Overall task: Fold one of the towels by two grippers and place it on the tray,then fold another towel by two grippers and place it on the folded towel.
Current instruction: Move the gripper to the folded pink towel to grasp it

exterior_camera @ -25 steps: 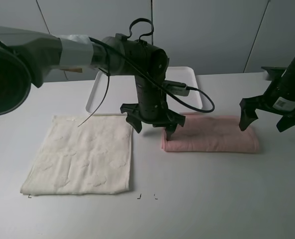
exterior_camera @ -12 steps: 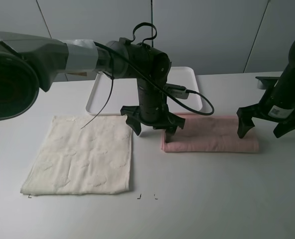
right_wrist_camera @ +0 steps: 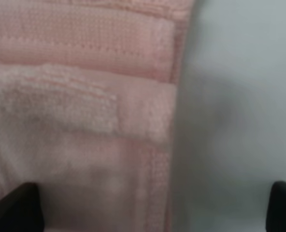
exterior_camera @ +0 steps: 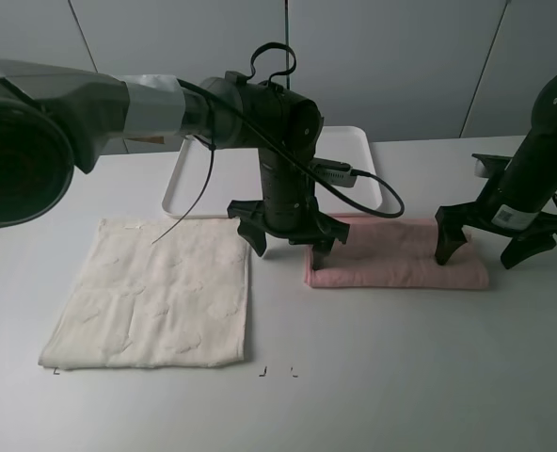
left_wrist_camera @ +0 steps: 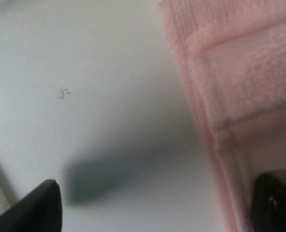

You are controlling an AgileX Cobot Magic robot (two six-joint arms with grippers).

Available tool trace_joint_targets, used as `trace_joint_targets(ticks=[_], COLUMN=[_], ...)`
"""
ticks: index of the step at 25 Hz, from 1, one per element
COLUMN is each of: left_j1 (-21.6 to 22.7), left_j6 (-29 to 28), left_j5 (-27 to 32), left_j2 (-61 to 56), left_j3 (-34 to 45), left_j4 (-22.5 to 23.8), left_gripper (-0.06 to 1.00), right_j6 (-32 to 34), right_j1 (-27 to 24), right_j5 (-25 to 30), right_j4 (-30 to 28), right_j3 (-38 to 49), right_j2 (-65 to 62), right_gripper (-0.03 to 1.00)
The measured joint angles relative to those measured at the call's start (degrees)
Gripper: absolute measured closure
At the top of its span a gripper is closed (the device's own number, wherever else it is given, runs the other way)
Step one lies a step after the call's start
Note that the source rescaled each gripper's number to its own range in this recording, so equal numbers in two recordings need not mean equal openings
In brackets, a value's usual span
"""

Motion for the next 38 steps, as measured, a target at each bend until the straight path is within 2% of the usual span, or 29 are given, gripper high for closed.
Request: trace_joint_targets(ticks=[8,13,16,34,36,38], left_j1=[0.0,0.0,0.0,0.0,0.0,0.0], left_j6=[0.0,0.1,0.7,2.2,2.4,2.4], left_j5=[0.0,0.0,0.0,-0.1,-0.1,-0.1], left_j2=[0.0,0.0,0.0,0.0,0.0,0.0], left_j3=[0.0,0.0,0.0,0.0,0.0,0.0], left_j4=[0.0,0.1,0.1,0.2,0.2,0.2], left_gripper=[-0.06,-0.06,-0.06,-0.06,-0.06,-0.06], right_j6=[-0.4,-0.4,-0.4,0.5,0.6,0.7], right_j1=[1.7,2.2,2.3,2.4,2.4,2.5], right_j5=[-1.0,-1.9,-2.5,-3.6,-3.5,-3.4], right_j4=[0.5,-0.4,-0.4,-0.3,0.1,2.1], right_j3=[0.0,0.0,0.0,-0.5,-0.6,-0.6], right_j2=[0.0,0.0,0.0,1.9,2.0,2.2], right_gripper=[-0.01,0.27,0.36,0.38,0.50,0.72])
